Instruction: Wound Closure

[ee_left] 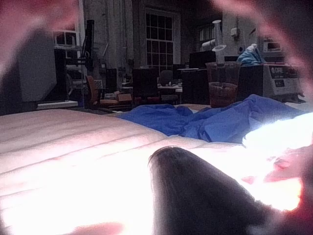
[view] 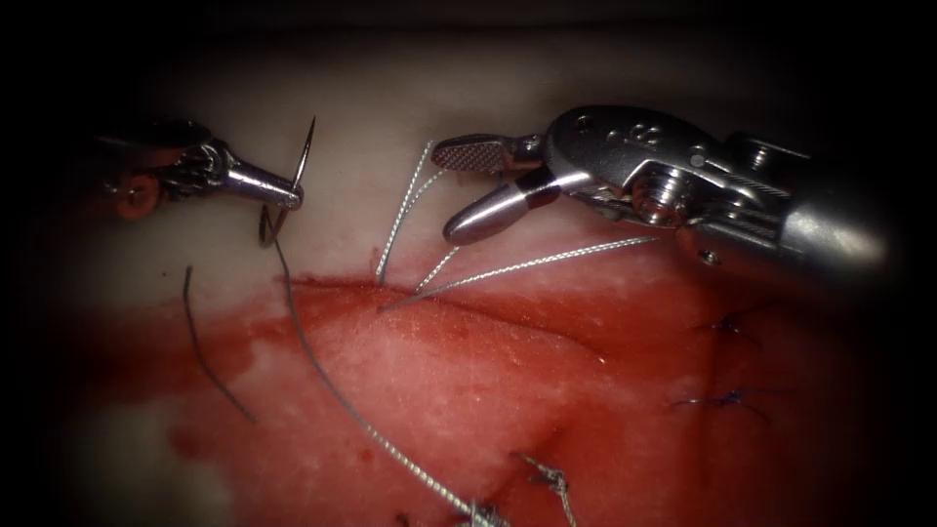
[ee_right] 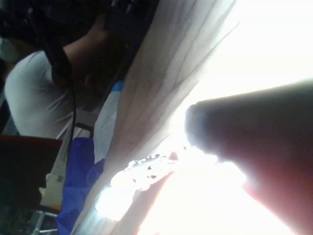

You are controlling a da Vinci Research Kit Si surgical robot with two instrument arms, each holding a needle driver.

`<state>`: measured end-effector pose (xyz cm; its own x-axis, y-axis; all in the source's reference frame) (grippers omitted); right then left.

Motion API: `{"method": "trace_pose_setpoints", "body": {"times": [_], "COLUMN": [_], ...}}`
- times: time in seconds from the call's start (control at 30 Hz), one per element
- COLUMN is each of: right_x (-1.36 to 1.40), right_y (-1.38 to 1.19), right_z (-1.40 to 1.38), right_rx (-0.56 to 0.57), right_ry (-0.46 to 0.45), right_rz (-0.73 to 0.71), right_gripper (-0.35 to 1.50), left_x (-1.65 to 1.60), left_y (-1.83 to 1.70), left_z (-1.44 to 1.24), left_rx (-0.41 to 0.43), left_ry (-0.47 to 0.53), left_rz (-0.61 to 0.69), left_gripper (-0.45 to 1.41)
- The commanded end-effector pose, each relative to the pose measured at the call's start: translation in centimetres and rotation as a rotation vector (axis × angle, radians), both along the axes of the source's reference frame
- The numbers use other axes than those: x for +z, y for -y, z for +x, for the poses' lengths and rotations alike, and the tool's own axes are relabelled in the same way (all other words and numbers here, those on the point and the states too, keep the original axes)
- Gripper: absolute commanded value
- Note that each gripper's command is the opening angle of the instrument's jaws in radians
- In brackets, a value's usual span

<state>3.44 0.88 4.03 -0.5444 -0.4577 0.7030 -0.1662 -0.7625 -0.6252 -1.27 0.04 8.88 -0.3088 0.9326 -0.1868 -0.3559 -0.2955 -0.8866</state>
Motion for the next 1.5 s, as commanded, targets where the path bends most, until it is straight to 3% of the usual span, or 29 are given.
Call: {"method": "trace_pose_setpoints", "body": {"times": [0.03,0.63,0.83,1.0,1.07,1.1,1.4,1.5], "right_x": [-0.2,-0.14,-0.11,-0.09,-0.08,-0.07,-0.1,-0.13], "right_y": [-0.16,0.12,0.13,0.14,0.14,0.13,0.04,0.04], "right_z": [0.16,0.36,0.38,0.41,0.41,0.42,0.3,0.1], "right_rx": [-0.026,-0.29,-0.323,-0.349,-0.375,-0.386,-0.417,-0.42], "right_ry": [0.055,0.352,0.403,0.447,0.477,0.475,0.465,0.483], "right_rz": [0.005,0.026,0.022,0.017,0.022,0.036,0.102,0.13], "right_gripper": [0.64,0.66,0.66,0.36,-0.21,-0.35,-0.35,-0.35], "left_x": [-0.09,-0.09,-0.09,-0.09,-0.09,-0.09,-0.09,-0.09], "left_y": [-0.14,-0.13,-0.13,-0.13,-0.13,-0.13,-0.13,-0.12], "left_z": [-0.01,0.0,0.0,0.0,0.0,0.0,0.0,0.0], "left_rx": [-0.003,-0.002,-0.002,-0.002,-0.002,-0.002,-0.002,-0.002], "left_ry": [0.004,0.004,0.005,0.005,0.005,0.005,0.004,0.005], "left_rz": [-0.007,-0.008,-0.008,-0.008,-0.008,-0.008,-0.009,-0.009], "left_gripper": [-0.45,-0.45,-0.45,-0.45,-0.45,-0.45,-0.45,-0.45]}}
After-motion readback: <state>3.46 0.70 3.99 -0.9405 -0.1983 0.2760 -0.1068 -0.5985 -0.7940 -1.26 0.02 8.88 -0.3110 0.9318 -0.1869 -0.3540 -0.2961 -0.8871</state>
